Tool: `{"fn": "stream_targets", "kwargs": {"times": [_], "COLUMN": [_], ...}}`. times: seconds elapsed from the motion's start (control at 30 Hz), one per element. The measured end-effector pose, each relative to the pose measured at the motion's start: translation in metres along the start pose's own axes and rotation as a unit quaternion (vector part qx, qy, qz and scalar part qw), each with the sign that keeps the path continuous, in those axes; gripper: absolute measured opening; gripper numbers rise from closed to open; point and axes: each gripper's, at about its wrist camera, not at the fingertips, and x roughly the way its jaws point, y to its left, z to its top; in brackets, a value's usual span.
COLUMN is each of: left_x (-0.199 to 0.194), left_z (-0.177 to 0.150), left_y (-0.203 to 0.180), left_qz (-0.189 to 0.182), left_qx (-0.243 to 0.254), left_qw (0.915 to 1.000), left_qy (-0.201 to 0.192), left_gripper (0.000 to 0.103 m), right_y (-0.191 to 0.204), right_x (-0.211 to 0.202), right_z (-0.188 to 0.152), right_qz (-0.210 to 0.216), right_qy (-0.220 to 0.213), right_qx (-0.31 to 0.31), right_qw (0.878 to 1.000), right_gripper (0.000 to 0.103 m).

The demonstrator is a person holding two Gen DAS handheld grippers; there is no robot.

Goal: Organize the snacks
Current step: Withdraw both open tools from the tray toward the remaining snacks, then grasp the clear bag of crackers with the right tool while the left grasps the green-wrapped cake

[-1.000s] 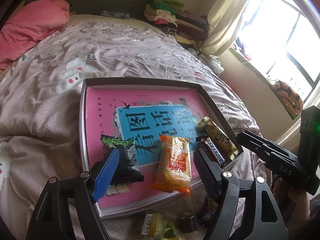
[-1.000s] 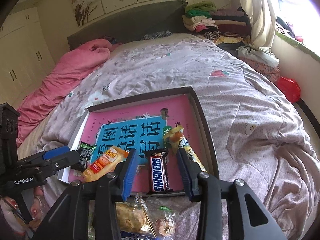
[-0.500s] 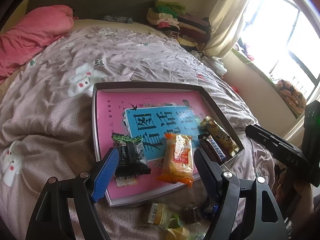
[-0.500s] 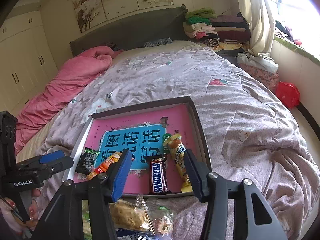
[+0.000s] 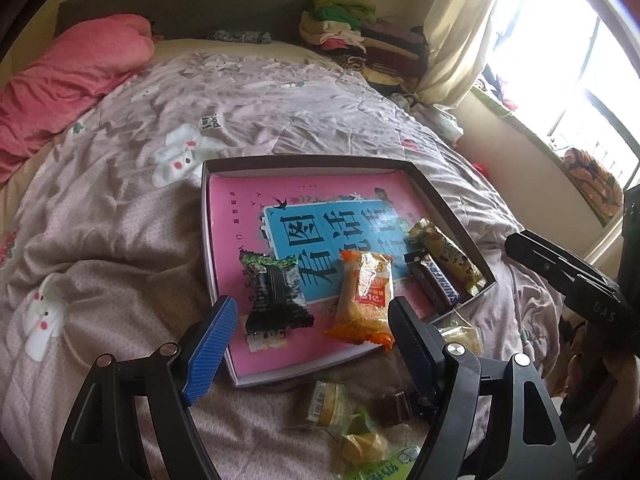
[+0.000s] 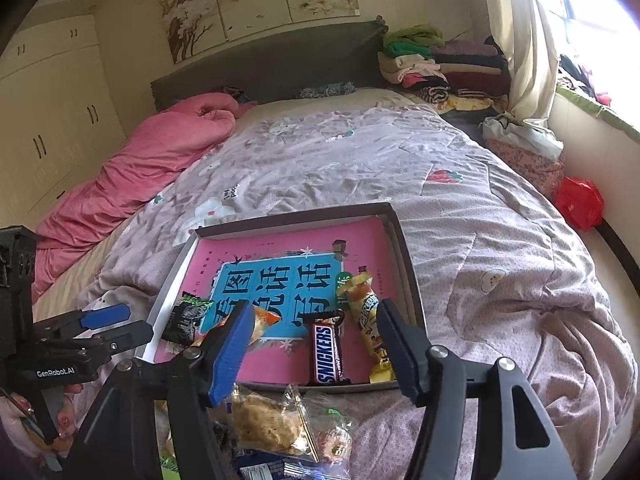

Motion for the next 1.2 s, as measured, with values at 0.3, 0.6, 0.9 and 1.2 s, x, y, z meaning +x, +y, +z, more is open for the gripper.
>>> {"fn": "stream_targets", "kwargs": {"times": [0.3, 0.6, 0.9, 1.2], "left_x": [-0.008, -0.004, -0.004, -0.006], "left_z": [-0.002, -0.012, -0.018, -0.025], "left_y": [-0.002, 0.006, 0.016, 0.011], "left_qz": [0.000, 0.005, 0.012, 0.008], "left_qx": [-0.001, -0.003, -0.003, 0.022], "left_qw": [1.0000, 0.9997, 0.9995, 0.9988], "left_qy": [0.010, 0.022, 0.029, 0.042], "left_gripper": [0.079, 0.079, 0.079, 0.079], "right_y": [0.007, 0.010, 0.015, 0.019], "right_x": [-0.009, -0.014, -0.015, -0.017], "right_z": [0.001, -0.001, -0.013, -0.019], "right_qz": [0.009, 0.019, 0.025, 0.020], "right_qy": [-0.004, -0.013, 0.000, 0.001], "right_qx": [-0.009, -0.009, -0.016, -0.024], "right_qw": [1.000, 1.000, 1.000, 1.000], "right_gripper": [0.065, 0.072, 0.075, 0.076]}}
